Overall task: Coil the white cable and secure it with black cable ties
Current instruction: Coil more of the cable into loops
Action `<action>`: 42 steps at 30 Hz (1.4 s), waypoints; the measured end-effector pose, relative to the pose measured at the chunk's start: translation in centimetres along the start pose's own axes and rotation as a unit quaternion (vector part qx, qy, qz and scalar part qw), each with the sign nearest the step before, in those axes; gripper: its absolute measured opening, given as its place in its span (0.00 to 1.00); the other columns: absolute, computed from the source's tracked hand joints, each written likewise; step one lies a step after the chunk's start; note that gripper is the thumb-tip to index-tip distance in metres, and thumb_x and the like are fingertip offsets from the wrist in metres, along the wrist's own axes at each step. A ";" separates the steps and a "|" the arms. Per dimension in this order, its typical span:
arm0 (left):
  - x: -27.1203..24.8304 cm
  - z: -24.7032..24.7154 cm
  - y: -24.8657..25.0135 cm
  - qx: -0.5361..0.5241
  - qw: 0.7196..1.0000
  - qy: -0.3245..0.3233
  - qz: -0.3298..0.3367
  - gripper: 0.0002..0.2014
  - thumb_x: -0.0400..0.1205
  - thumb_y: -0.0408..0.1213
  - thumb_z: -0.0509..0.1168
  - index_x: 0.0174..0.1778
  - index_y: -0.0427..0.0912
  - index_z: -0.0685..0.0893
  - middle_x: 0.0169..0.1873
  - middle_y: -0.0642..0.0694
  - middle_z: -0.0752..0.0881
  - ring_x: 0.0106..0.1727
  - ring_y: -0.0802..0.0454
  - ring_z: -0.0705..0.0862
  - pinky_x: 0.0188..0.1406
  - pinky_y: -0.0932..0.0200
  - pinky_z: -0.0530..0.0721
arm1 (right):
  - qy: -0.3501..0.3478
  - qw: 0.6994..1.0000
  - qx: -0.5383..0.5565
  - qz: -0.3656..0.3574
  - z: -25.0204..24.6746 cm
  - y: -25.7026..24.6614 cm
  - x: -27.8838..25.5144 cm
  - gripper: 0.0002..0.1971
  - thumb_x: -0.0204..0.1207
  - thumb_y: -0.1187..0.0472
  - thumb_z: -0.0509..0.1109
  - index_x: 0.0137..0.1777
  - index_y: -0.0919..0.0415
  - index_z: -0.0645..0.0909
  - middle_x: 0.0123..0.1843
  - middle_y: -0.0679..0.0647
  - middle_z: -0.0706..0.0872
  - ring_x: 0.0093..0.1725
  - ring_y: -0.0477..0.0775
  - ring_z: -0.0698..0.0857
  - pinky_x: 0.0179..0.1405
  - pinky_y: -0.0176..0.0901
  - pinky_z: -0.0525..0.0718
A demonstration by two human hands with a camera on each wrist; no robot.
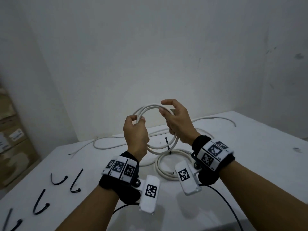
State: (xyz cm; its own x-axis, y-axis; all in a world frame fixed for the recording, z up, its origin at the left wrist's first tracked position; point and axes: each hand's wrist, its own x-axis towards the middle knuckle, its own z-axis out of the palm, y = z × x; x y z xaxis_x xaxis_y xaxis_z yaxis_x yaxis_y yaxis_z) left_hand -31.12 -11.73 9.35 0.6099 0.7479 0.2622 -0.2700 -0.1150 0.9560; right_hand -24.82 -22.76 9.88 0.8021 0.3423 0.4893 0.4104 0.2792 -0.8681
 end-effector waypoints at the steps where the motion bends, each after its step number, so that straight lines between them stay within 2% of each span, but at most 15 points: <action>1: 0.2 0.0 0.3 -0.039 0.998 -0.003 -0.038 0.04 0.83 0.32 0.62 0.44 0.44 0.76 0.26 0.48 0.71 0.20 0.55 0.65 0.17 0.63 0.66 | -0.003 1.000 0.024 0.006 0.0 0.0 0.0 0.08 0.81 0.59 0.68 0.58 0.57 0.78 0.21 0.46 0.68 0.18 0.46 0.62 0.15 0.33 0.63; 4: 0.6 -0.4 1.0 -0.136 0.983 -0.032 -0.118 0.07 0.80 0.25 0.64 0.44 0.42 0.76 0.24 0.49 0.71 0.17 0.58 0.64 0.12 0.67 0.63 | -0.013 0.994 0.099 0.046 -0.4 -0.3 0.1 0.08 0.81 0.56 0.67 0.56 0.58 0.80 0.23 0.45 0.67 0.18 0.43 0.62 0.14 0.31 0.61; 7: 0.8 -0.6 1.0 -0.148 0.982 -0.042 -0.107 0.07 0.78 0.24 0.65 0.43 0.40 0.77 0.24 0.48 0.73 0.19 0.57 0.68 0.14 0.66 0.68 | -0.002 0.991 0.120 0.054 -0.6 -0.5 0.4 0.09 0.82 0.56 0.66 0.54 0.58 0.84 0.24 0.48 0.65 0.19 0.44 0.61 0.14 0.30 0.59; 10: 0.5 -0.9 0.4 -0.075 0.996 -0.033 -0.033 0.05 0.78 0.26 0.69 0.45 0.37 0.79 0.30 0.44 0.76 0.21 0.56 0.74 0.19 0.62 0.77 | 0.016 0.991 0.121 0.046 -0.5 -0.3 0.6 0.09 0.81 0.59 0.67 0.53 0.61 0.86 0.22 0.46 0.67 0.18 0.44 0.61 0.14 0.29 0.59; 14: 0.5 -2.0 -0.5 0.082 0.992 0.028 0.092 0.19 0.73 0.35 0.76 0.52 0.43 0.73 0.39 0.44 0.77 0.36 0.45 0.83 0.36 0.47 0.88 | 0.011 0.991 0.127 0.041 -0.7 -0.1 0.7 0.09 0.81 0.60 0.67 0.54 0.63 0.86 0.24 0.49 0.66 0.18 0.45 0.60 0.14 0.28 0.59; 15: 0.5 -2.3 -0.5 0.112 0.985 0.036 0.126 0.23 0.72 0.37 0.77 0.56 0.45 0.72 0.41 0.45 0.77 0.40 0.43 0.84 0.40 0.47 0.88 | 0.009 0.991 0.129 0.040 -0.8 -0.1 0.7 0.09 0.81 0.60 0.67 0.54 0.63 0.86 0.24 0.50 0.65 0.18 0.45 0.60 0.14 0.28 0.60; 17: 0.6 -2.7 -0.6 0.175 0.964 0.032 0.197 0.27 0.73 0.39 0.76 0.65 0.45 0.72 0.49 0.45 0.76 0.45 0.46 0.81 0.42 0.57 0.83 | 0.005 0.991 0.128 0.039 -0.8 -0.1 0.7 0.09 0.81 0.60 0.67 0.53 0.63 0.86 0.25 0.51 0.64 0.18 0.45 0.60 0.14 0.29 0.60; 20: 1.0 -2.7 -0.7 0.220 0.946 -0.017 0.238 0.17 0.79 0.35 0.69 0.64 0.42 0.80 0.54 0.43 0.82 0.45 0.48 0.83 0.43 0.59 0.81 | 0.002 0.992 0.120 0.034 -0.6 -0.2 0.8 0.09 0.81 0.60 0.67 0.53 0.63 0.86 0.24 0.50 0.64 0.18 0.45 0.60 0.14 0.29 0.59; 23: 1.2 -2.7 -0.8 0.208 0.955 -0.066 0.203 0.05 0.82 0.32 0.63 0.48 0.40 0.84 0.39 0.38 0.88 0.36 0.42 0.87 0.38 0.45 0.89 | 0.009 0.995 0.095 0.015 -0.2 -0.1 0.9 0.10 0.81 0.61 0.67 0.55 0.65 0.86 0.21 0.48 0.65 0.16 0.45 0.60 0.14 0.29 0.60; 25: 1.4 -2.8 -0.7 0.203 0.959 -0.107 0.164 0.07 0.83 0.32 0.61 0.44 0.38 0.84 0.38 0.36 0.88 0.33 0.44 0.88 0.36 0.46 0.90 | 0.022 0.997 0.070 0.001 -0.3 0.0 0.9 0.10 0.81 0.61 0.67 0.55 0.65 0.86 0.18 0.47 0.65 0.15 0.45 0.60 0.14 0.30 0.60; 29: 1.5 -3.3 0.0 0.108 0.965 -0.237 0.027 0.07 0.86 0.29 0.60 0.51 0.32 0.82 0.40 0.33 0.89 0.30 0.44 0.89 0.34 0.52 0.90 | 0.044 0.999 0.010 -0.020 -0.9 0.5 1.2 0.08 0.81 0.60 0.67 0.51 0.62 0.87 0.16 0.44 0.65 0.15 0.45 0.60 0.14 0.31 0.60; 33: 2.0 -3.9 0.5 -0.009 0.941 -0.329 -0.083 0.07 0.85 0.31 0.60 0.53 0.31 0.80 0.34 0.40 0.88 0.30 0.45 0.88 0.33 0.54 0.89 | 0.058 0.998 -0.023 -0.024 -1.2 0.8 1.4 0.08 0.80 0.59 0.68 0.48 0.58 0.88 0.19 0.47 0.67 0.15 0.46 0.61 0.14 0.31 0.61; 37: 2.3 -4.2 0.1 -0.124 0.916 -0.351 -0.152 0.08 0.81 0.37 0.59 0.47 0.35 0.79 0.25 0.47 0.80 0.26 0.51 0.81 0.32 0.55 0.87 | 0.056 0.997 -0.037 -0.026 -1.2 0.9 1.3 0.08 0.80 0.59 0.68 0.47 0.58 0.88 0.22 0.51 0.68 0.16 0.46 0.62 0.14 0.32 0.62; 40: 2.3 -4.4 0.1 -0.160 0.904 -0.349 -0.190 0.07 0.78 0.37 0.61 0.41 0.37 0.80 0.29 0.45 0.83 0.31 0.49 0.83 0.32 0.56 0.87 | 0.042 0.997 -0.060 -0.031 -1.1 0.9 1.2 0.07 0.80 0.58 0.68 0.47 0.55 0.88 0.20 0.47 0.69 0.16 0.43 0.63 0.15 0.33 0.63; 42: 2.4 -4.4 0.4 -0.165 0.903 -0.340 -0.205 0.06 0.77 0.35 0.60 0.39 0.37 0.79 0.28 0.44 0.83 0.29 0.49 0.83 0.29 0.58 0.85 | 0.031 0.997 -0.065 -0.021 -1.2 1.0 1.0 0.07 0.80 0.58 0.68 0.46 0.53 0.88 0.23 0.50 0.71 0.17 0.45 0.64 0.15 0.34 0.65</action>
State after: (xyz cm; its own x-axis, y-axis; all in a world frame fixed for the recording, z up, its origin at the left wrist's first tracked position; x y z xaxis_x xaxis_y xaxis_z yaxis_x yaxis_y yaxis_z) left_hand -33.03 -7.17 9.77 0.9951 0.0964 0.0230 -0.0569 0.3661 0.9288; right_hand -23.06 -23.18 9.43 0.8065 0.2746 0.5236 0.4945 0.1721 -0.8520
